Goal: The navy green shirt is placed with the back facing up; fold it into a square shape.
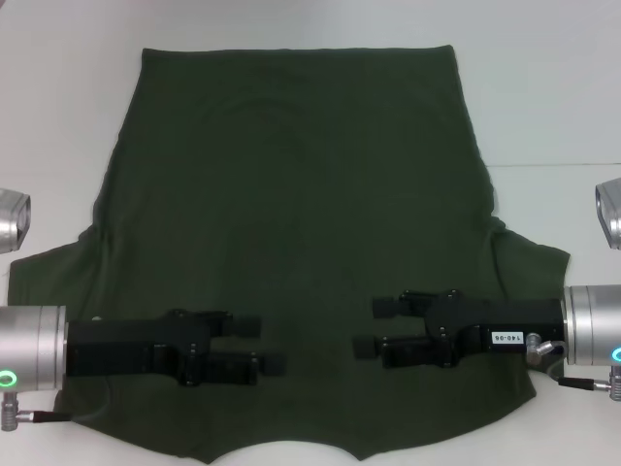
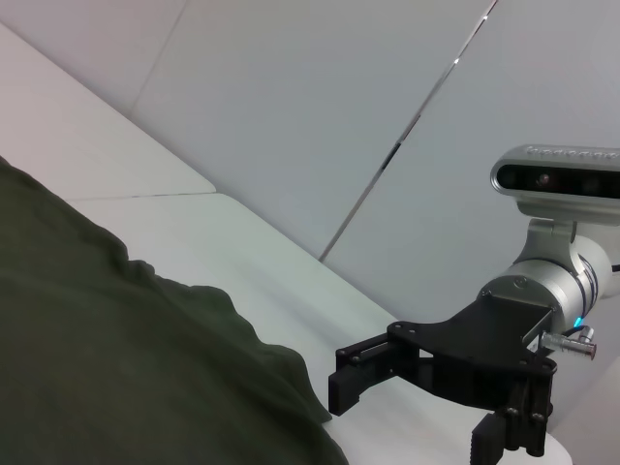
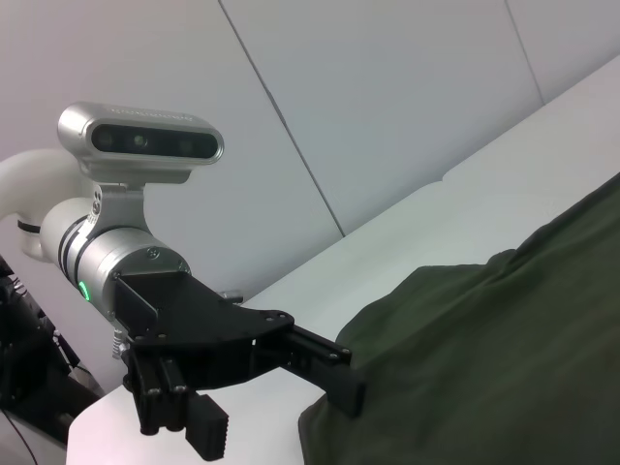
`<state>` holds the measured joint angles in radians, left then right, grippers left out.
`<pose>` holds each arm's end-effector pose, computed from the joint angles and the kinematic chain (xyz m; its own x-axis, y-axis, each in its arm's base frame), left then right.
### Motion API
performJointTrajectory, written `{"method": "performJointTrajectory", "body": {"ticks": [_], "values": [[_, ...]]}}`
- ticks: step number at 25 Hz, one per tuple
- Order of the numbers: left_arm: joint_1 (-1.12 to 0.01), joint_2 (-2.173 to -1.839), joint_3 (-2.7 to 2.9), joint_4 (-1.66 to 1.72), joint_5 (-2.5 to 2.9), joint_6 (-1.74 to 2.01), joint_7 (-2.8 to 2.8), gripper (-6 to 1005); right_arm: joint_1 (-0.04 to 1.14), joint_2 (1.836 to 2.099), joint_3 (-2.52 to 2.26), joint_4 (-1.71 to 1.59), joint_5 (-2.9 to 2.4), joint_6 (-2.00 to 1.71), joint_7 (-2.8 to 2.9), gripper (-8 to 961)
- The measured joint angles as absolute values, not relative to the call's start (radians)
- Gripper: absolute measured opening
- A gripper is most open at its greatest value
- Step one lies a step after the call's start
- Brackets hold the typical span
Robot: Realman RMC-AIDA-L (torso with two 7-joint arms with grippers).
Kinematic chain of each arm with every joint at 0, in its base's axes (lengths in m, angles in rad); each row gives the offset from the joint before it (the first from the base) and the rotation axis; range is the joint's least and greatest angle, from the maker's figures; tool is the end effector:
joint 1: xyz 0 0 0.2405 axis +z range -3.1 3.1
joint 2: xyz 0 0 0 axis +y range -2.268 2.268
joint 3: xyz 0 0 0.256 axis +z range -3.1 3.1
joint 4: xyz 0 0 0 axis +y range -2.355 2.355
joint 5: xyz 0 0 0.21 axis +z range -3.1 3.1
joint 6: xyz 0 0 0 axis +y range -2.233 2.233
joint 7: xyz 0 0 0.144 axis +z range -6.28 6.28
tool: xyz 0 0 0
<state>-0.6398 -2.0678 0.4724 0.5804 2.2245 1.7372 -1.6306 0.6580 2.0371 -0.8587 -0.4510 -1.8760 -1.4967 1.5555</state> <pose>-0.2462 0.3253 -0.0001 0.6557 0.5859 0.4762 0.5994 -0.7875 0.1435 0.2297 0.3455 -0.0315 0.7013 -0.5215 -0.4860 -0.5592 -0.8253 0.0786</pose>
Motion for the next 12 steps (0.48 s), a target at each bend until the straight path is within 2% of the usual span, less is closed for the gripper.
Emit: {"method": "performJointTrajectory", "body": {"ticks": [12], "values": [[-0.644, -2.068, 0.472, 0.578, 2.223, 1.735, -1.631, 930, 0.658, 2.037, -0.857, -0.451, -1.876, -1.489, 1.555, 943]]}}
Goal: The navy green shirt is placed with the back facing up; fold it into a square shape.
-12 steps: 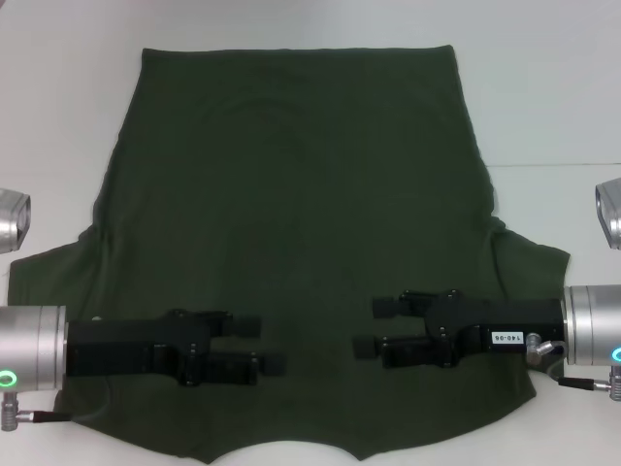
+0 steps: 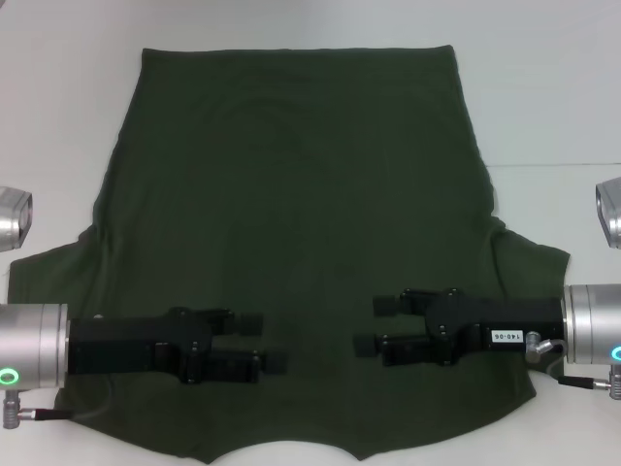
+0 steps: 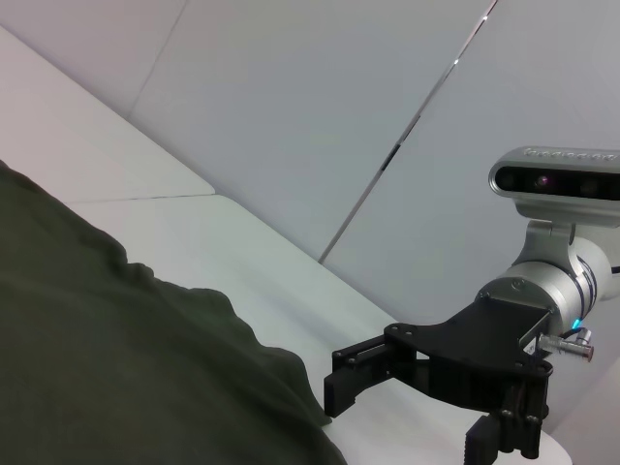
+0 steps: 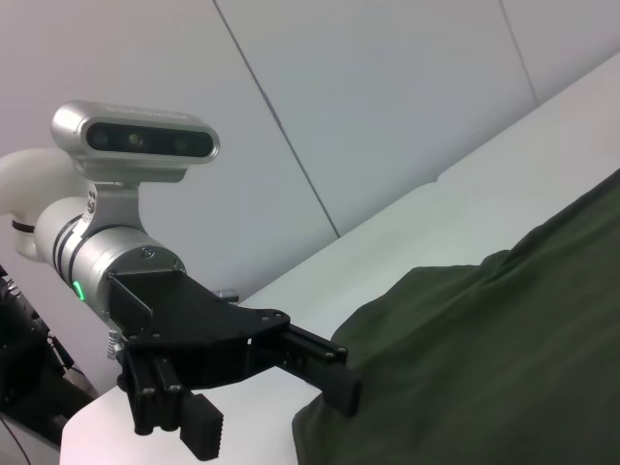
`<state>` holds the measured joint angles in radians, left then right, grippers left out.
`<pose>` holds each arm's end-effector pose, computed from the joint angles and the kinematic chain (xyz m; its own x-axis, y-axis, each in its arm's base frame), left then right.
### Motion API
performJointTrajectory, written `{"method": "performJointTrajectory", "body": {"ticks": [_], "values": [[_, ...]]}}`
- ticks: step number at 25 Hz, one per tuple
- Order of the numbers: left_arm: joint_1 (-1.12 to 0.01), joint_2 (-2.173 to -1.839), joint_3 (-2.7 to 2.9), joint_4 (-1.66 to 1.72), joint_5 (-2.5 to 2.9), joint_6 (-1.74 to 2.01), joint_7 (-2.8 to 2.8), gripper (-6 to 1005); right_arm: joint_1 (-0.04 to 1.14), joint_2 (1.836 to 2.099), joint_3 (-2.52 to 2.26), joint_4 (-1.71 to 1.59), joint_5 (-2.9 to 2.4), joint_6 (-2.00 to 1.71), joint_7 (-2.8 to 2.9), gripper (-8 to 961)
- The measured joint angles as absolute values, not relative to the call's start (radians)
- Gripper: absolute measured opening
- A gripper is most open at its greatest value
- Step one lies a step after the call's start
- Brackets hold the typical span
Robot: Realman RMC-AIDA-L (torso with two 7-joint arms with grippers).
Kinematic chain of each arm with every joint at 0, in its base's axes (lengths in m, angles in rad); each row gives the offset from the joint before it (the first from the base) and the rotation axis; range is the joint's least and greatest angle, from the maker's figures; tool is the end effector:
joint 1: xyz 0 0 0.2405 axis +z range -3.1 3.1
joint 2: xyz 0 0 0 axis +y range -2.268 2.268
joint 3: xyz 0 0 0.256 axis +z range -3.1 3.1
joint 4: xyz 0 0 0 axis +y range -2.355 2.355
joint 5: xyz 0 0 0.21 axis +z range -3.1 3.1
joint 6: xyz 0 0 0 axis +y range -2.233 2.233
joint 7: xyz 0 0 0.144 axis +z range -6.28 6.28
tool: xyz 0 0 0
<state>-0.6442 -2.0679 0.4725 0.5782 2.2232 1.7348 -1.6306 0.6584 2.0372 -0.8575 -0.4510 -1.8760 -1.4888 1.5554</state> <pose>-0.2448 0.3265 -0.0005 0.6566 0.5839 0.4773 0.5974 -0.7890 0.1435 0.2302 0.3467 -0.0315 0.7010 -0.5212 -0.4868 -0.5627 -0.8236 0.0715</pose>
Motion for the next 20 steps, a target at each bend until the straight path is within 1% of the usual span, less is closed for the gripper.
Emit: {"method": "performJointTrajectory", "body": {"ticks": [10, 12, 20], "values": [[-0.656, -2.064, 0.437, 0.58, 2.202, 1.698, -1.686, 926, 0.661, 2.037, -0.856, -0.451, -1.876, -1.48, 1.555, 941], [-0.666, -2.056, 0.408, 0.583, 2.19, 1.653, -1.761, 925, 0.66, 2.037, -0.856, -0.451, -1.876, -1.475, 1.556, 941], [-0.686, -2.006, 0.279, 0.631, 2.188, 1.496, -2.039, 922, 0.657, 2.037, -0.848, -0.451, -1.873, -1.463, 1.558, 939]]}}
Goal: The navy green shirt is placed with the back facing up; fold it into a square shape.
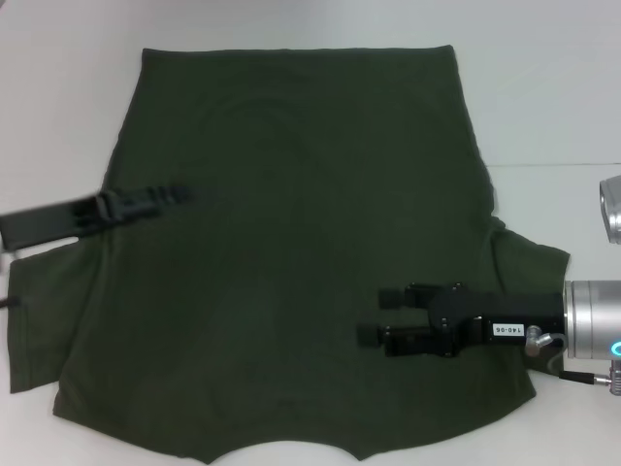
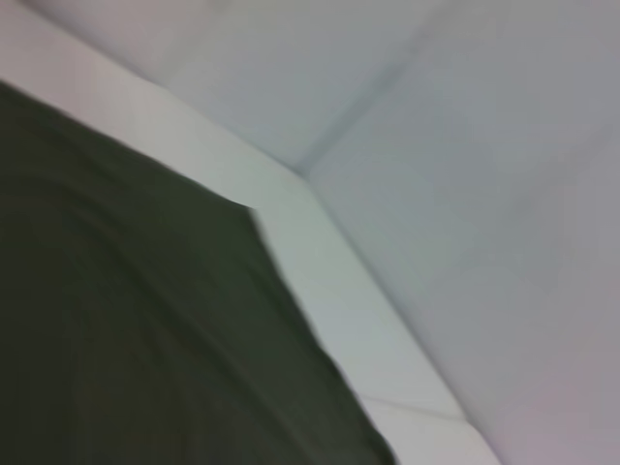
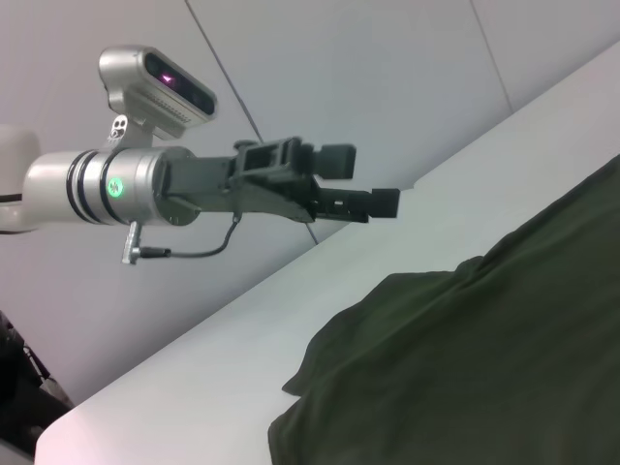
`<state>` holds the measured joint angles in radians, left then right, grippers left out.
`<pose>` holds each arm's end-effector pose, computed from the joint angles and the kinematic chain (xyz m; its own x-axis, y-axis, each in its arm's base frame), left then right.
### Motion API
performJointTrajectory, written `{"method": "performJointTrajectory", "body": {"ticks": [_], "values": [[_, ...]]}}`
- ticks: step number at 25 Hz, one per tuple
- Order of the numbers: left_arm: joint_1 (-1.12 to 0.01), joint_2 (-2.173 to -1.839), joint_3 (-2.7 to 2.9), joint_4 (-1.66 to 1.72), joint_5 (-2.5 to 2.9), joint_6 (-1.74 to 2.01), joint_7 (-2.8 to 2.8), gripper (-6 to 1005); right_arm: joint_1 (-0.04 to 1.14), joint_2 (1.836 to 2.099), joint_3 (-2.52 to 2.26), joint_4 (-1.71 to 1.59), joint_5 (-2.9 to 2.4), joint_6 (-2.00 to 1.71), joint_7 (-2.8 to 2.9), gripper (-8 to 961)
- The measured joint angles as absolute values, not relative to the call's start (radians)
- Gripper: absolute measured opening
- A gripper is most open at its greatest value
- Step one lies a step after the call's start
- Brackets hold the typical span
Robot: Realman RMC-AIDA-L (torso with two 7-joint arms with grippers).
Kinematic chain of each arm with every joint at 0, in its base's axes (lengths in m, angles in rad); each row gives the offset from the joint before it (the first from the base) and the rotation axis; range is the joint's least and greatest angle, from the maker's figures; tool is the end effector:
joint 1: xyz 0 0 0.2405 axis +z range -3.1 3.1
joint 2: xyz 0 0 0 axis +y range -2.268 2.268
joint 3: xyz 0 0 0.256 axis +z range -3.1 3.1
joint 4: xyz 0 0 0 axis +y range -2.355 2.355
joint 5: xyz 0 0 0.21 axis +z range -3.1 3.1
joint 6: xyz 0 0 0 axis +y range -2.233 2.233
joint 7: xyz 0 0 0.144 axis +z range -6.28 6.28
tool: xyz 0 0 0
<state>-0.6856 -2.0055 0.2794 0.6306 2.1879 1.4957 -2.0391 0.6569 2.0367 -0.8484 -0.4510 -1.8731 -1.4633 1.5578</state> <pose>-0.2663 0.3857 0.0626 0.2750 0.6916 0.6678 0.8974 -0.4340 0.0800 0.2328 0.3504 -0.0302 0.6932 -0.5234 -0.4956 -0.5799 -0.8133 0.0477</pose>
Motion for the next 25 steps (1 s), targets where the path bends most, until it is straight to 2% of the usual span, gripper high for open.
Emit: {"method": "performJointTrajectory", "body": {"ticks": [5, 13, 25], "values": [[-0.651, -1.987, 0.231, 0.695, 2.217, 1.442, -2.197, 920, 0.656, 2.03, -0.839, -0.451, -1.873, -1.464, 1.568, 938], [-0.583, -1.978, 0.081, 0.724, 2.299, 1.4, -2.301, 918, 0.656, 2.022, -0.829, -0.451, -1.873, -1.472, 1.571, 937], [-0.517, -1.987, 0.001, 0.712, 2.384, 1.283, -2.341, 913, 0.661, 2.017, -0.831, -0.451, -1.879, -1.465, 1.572, 935]]}}
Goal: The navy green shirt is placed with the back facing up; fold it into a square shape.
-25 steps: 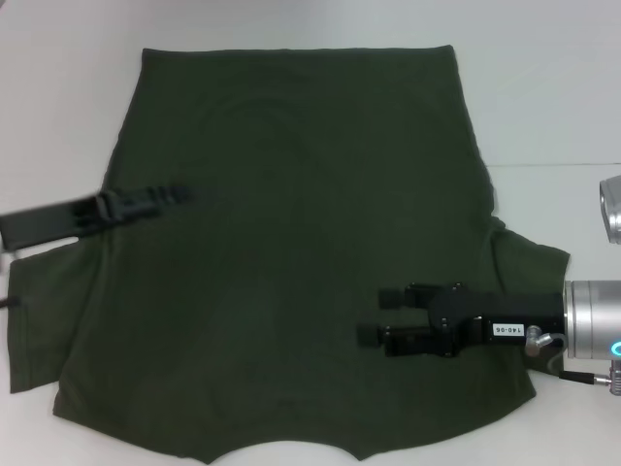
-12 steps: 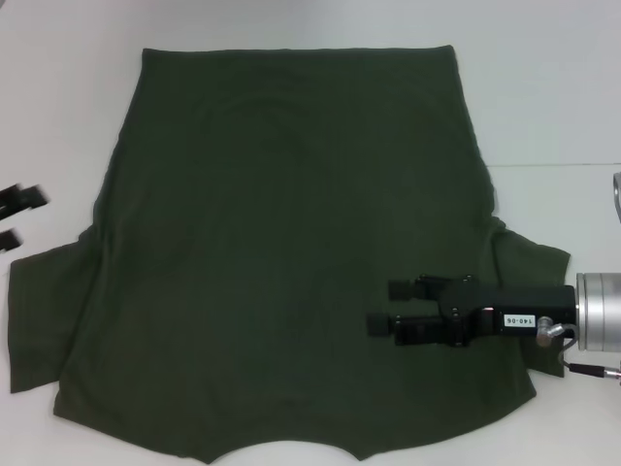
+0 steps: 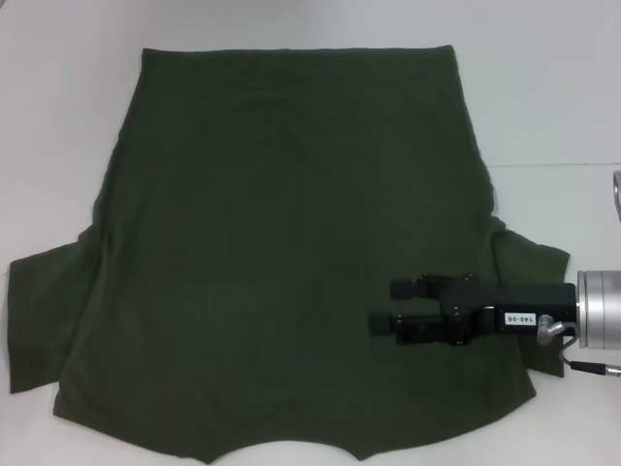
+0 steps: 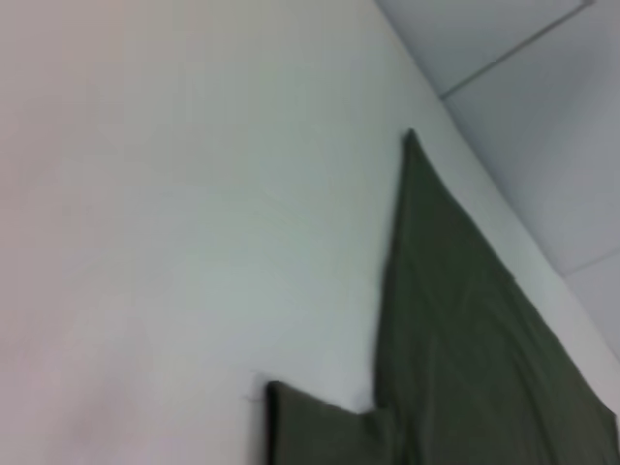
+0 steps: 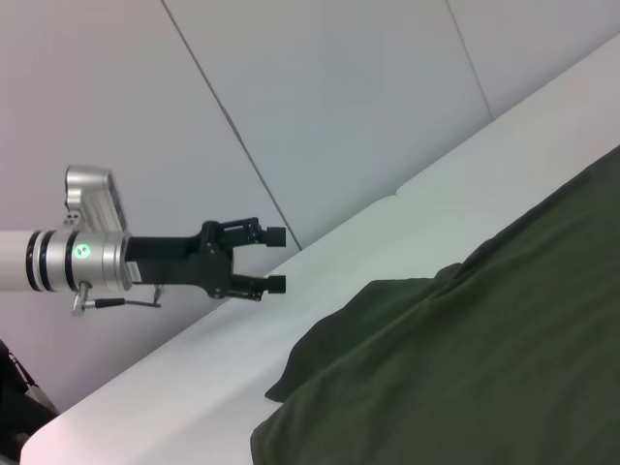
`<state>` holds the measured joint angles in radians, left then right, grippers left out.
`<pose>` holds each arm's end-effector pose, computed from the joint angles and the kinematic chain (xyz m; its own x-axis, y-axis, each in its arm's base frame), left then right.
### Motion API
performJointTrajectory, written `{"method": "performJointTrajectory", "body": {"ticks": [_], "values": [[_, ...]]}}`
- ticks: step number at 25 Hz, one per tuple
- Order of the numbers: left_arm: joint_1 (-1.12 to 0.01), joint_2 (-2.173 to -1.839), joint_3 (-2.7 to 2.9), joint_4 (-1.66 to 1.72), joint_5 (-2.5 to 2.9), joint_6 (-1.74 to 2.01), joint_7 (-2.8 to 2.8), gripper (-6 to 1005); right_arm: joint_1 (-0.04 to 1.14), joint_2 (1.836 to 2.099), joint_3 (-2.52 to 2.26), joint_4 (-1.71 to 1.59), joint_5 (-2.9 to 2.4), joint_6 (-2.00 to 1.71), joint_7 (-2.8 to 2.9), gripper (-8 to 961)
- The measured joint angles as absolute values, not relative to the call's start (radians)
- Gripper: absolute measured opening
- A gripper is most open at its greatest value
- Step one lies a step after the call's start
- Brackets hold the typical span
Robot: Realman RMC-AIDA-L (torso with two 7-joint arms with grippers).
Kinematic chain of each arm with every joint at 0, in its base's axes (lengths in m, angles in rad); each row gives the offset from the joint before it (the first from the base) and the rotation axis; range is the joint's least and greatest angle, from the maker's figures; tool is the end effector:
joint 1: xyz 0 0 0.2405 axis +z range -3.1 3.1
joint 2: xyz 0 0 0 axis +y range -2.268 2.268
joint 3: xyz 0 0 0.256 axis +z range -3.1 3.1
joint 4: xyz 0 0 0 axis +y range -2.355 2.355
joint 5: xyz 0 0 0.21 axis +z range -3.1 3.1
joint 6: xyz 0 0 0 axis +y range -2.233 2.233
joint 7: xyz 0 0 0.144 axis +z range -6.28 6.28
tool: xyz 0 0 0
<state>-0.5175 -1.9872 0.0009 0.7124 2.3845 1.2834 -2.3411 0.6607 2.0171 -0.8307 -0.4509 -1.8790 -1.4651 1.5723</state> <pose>-0.3904 0.3315 0.1140 -0.2023 0.5603 0.8032 0.9755 0.1877 0.1147 0.2362 0.3553 -0.0206 0.6883 -0.5268 -0.4988 -0.5923 -0.8051 0.0330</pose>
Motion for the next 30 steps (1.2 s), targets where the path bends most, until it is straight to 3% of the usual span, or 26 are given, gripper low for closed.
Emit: {"method": "performJointTrajectory", "body": {"ticks": [30], "values": [[-0.539, -1.993, 0.097, 0.563, 2.431, 1.118, -2.316, 902, 0.657, 2.016, -0.83, -0.451, -1.874, -1.463, 1.572, 929]]}}
